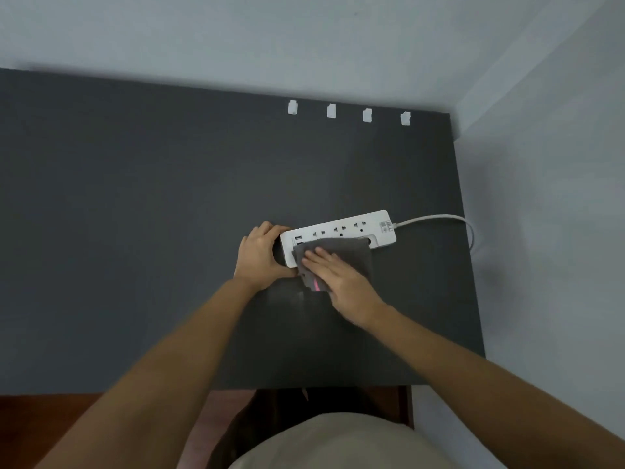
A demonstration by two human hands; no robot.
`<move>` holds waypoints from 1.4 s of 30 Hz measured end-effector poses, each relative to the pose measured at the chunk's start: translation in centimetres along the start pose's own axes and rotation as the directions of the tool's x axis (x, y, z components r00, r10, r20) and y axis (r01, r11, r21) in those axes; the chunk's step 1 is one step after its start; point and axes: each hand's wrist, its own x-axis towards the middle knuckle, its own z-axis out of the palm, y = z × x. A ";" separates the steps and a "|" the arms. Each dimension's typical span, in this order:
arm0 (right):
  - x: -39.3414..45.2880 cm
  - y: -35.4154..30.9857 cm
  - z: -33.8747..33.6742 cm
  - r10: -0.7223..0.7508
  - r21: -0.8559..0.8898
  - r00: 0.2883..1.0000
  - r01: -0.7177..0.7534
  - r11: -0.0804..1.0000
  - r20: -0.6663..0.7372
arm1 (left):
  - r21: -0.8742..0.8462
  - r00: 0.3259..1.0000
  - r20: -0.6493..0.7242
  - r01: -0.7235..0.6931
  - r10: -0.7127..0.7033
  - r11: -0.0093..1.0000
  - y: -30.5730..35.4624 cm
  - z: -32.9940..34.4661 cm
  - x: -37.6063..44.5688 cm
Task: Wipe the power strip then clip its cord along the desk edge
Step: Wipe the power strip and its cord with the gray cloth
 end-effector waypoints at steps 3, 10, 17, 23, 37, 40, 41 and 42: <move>-0.8 3.2 -1.8 0.131 -0.090 0.984 -0.141 0.986 -0.117 | 0.023 1.000 0.015 0.001 -0.001 1.000 0.2 0.0 0.1; 0.6 -1.4 0.3 0.171 -0.043 0.978 -0.178 0.983 -0.120 | 0.042 1.000 0.018 -0.016 0.015 0.999 -0.1 0.1 0.2; 0.2 -0.3 -3.9 0.105 0.034 0.972 -0.114 0.993 0.210 | 0.077 0.999 0.038 -0.024 0.021 0.997 0.2 -0.2 0.1; -1.0 2.7 -7.3 0.507 0.168 0.804 -0.478 0.862 -0.310 | 0.079 0.999 0.040 -0.018 0.014 0.997 0.2 0.0 0.3; 0.4 0.8 -3.4 0.325 -0.146 0.945 -0.324 0.935 -0.016 | 0.085 0.999 0.041 -0.017 0.014 0.996 0.2 0.2 0.3; 1.4 -0.5 -2.7 0.319 -0.192 0.947 -0.322 0.927 -0.043 | 0.077 0.999 0.038 -0.016 0.013 0.997 0.1 0.1 0.3; 1.8 -0.7 -2.5 0.325 -0.203 0.944 -0.330 0.922 -0.056 | 0.077 0.999 0.038 -0.013 0.010 0.997 0.2 0.1 0.2; 2.2 -0.9 -2.4 0.333 -0.199 0.940 -0.341 0.919 -0.073 | 0.076 0.999 0.038 -0.011 0.008 0.997 0.2 0.1 0.2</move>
